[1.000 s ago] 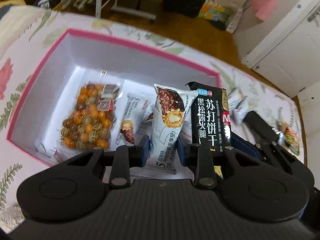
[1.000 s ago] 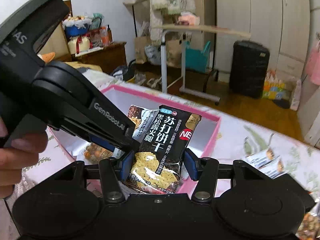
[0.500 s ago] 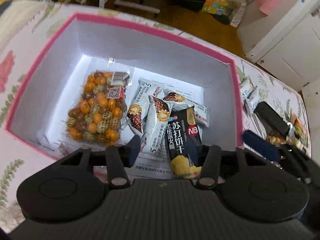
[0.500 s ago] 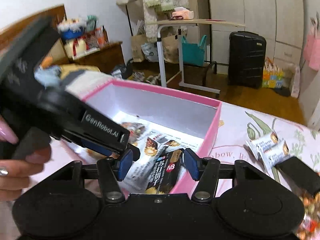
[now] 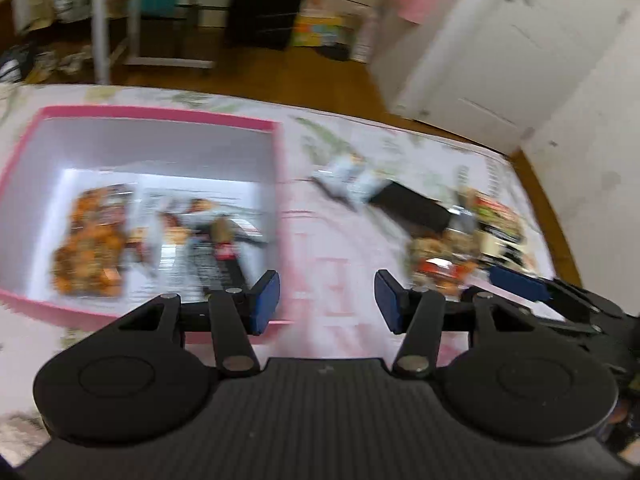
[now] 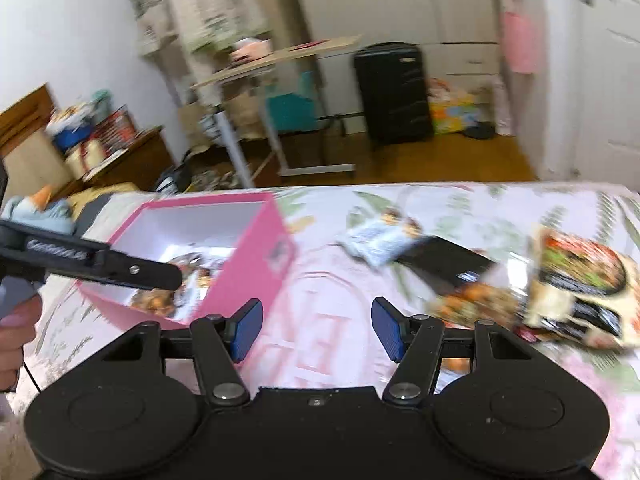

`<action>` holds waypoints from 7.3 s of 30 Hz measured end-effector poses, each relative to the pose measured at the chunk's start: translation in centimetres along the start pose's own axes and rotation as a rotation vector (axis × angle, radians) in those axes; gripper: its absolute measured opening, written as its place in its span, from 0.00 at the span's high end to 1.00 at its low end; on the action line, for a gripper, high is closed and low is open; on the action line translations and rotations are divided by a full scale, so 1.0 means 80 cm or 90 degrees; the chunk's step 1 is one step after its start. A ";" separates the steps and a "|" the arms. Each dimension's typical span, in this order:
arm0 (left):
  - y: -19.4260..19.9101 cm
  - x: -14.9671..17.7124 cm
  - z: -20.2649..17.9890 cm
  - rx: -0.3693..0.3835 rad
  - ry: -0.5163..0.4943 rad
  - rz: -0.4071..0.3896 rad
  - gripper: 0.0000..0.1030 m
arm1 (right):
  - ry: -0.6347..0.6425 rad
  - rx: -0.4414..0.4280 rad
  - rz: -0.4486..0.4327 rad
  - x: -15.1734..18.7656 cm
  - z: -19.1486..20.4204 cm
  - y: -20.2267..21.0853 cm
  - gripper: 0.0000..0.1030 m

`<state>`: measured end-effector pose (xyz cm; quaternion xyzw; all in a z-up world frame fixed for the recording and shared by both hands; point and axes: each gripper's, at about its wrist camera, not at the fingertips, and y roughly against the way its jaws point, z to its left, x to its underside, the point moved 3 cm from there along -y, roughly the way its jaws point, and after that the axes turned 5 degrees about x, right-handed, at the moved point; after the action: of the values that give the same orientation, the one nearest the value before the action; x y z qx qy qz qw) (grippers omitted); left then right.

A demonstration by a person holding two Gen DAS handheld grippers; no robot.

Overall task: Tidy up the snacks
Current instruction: 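Move both tools back toward the remaining nut bag, then grasp the clear nut bag with the left tool while the right tool grips it too, then carry the nut bag into the pink box and open both tools, then move both tools to the large noodle-pictured snack bag, then grasp the noodle-pictured bag with the left tool while the right tool grips it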

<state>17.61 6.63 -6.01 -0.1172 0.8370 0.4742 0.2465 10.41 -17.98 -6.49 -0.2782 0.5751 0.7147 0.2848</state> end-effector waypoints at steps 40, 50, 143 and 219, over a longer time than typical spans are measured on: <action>-0.276 0.049 -0.125 0.149 -0.096 0.192 0.44 | -0.029 0.117 0.041 0.084 -0.096 -0.128 0.25; -0.243 0.074 -0.142 0.122 -0.083 0.236 0.44 | -0.040 0.100 0.093 0.095 -0.081 -0.091 0.25; -0.036 -0.049 0.144 0.077 0.153 0.082 0.38 | 0.599 -0.074 0.102 -0.077 0.189 -0.095 0.27; -0.229 0.003 -0.216 0.130 -0.149 0.190 0.46 | -0.121 0.076 0.301 -0.035 -0.238 -0.055 0.44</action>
<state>20.09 -17.63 -12.19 0.0892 0.8542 0.4288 0.2801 16.84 -36.13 -10.86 -0.0502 0.6363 0.7489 0.1783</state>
